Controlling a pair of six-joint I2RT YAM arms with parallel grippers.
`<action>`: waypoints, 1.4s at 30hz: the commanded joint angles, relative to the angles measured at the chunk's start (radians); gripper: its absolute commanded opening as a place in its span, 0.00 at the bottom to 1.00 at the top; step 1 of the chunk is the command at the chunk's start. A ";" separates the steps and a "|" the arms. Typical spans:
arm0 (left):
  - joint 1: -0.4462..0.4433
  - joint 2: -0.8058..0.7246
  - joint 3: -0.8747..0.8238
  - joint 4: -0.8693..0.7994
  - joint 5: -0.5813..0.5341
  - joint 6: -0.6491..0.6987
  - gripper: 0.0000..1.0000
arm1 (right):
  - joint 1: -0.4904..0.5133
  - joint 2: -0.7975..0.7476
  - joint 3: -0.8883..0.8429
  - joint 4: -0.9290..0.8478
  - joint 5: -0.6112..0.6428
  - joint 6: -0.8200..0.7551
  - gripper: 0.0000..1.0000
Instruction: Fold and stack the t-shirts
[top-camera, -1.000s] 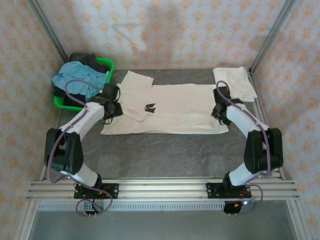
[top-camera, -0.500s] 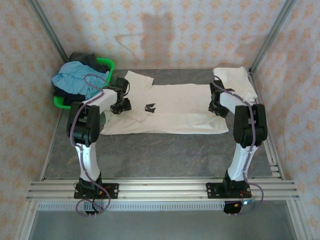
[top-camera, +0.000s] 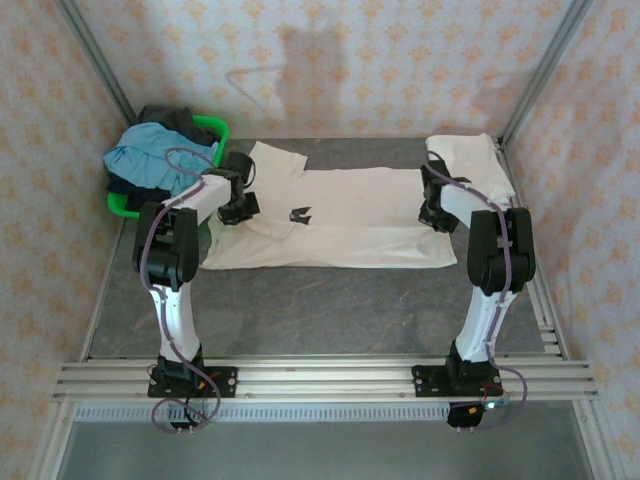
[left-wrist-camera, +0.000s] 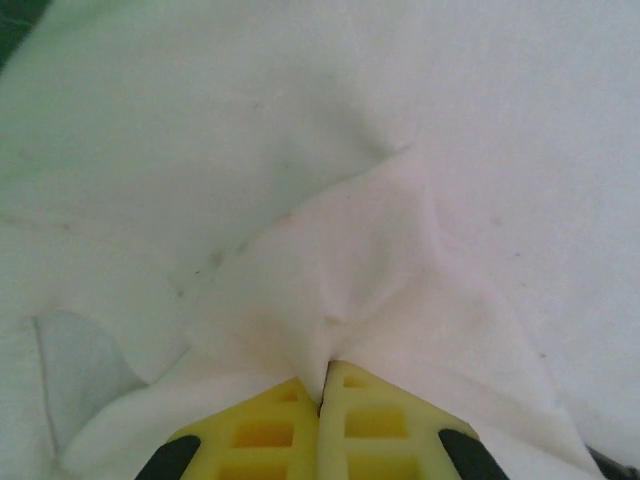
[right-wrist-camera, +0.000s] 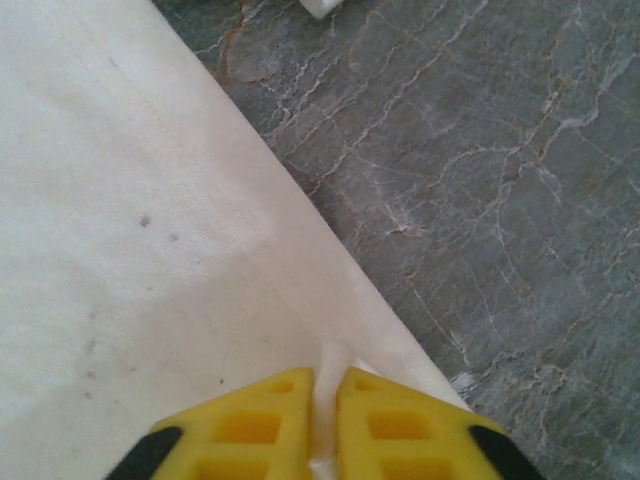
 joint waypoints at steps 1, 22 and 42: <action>0.001 -0.102 0.010 -0.048 -0.007 0.022 0.00 | -0.006 -0.076 -0.012 -0.032 0.026 0.003 0.07; -0.130 -1.081 -0.467 -0.275 -0.234 -0.048 0.00 | 0.132 -0.797 -0.443 -0.134 0.059 0.106 0.00; -0.132 -0.634 -0.354 -0.127 -0.300 0.016 0.00 | 0.123 -0.341 -0.245 -0.067 0.322 0.042 0.00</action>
